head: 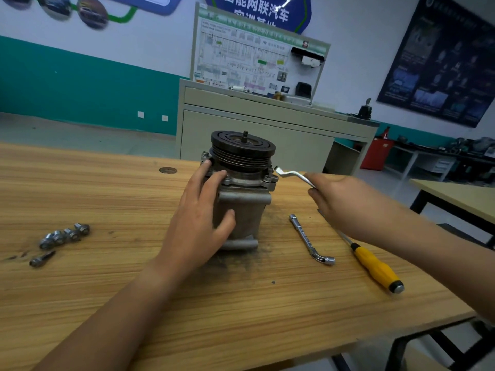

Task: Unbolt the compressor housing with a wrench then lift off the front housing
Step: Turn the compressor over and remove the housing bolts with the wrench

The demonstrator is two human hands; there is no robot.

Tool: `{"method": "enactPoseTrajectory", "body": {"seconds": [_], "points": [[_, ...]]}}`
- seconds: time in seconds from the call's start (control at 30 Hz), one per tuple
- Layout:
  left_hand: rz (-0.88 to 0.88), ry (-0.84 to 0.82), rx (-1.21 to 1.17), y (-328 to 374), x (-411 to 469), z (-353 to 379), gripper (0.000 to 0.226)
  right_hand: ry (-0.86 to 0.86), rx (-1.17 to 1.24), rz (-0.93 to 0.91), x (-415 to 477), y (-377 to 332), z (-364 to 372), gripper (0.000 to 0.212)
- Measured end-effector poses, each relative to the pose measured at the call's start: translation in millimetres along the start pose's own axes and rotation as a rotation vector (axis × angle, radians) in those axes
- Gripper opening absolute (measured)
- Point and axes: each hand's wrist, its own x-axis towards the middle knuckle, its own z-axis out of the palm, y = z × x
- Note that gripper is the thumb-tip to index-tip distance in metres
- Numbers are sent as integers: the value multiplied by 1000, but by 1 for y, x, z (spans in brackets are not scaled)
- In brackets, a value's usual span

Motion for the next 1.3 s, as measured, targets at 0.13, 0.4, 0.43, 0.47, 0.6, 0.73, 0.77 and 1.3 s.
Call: {"method": "enactPoseTrajectory", "body": {"seconds": [0.13, 0.4, 0.43, 0.47, 0.6, 0.73, 0.77, 1.3], "points": [[4, 1, -5, 0, 0, 0, 63, -56, -109, 3, 7, -14, -3, 33], [-5, 25, -21, 2, 0, 2, 59, -99, -554, -165, 6, -50, -34, 43], [-6, 30, -21, 3, 0, 2, 58, -115, -599, -202, 6, -54, -38, 43], [-6, 32, -19, 4, 0, 1, 57, -134, -626, -222, 7, -56, -41, 41], [-15, 24, -8, 4, 0, 1, 58, -159, -589, -177, 8, -48, -41, 32], [-23, 18, -8, 5, -1, 1, 60, -132, -532, -145, 7, -43, -33, 35], [-25, 18, -6, 5, -1, 1, 60, -133, -512, -142, 8, -43, -33, 33], [-33, 1, -25, 6, -2, 1, 62, -133, -523, -167, 13, -38, -28, 37]]}}
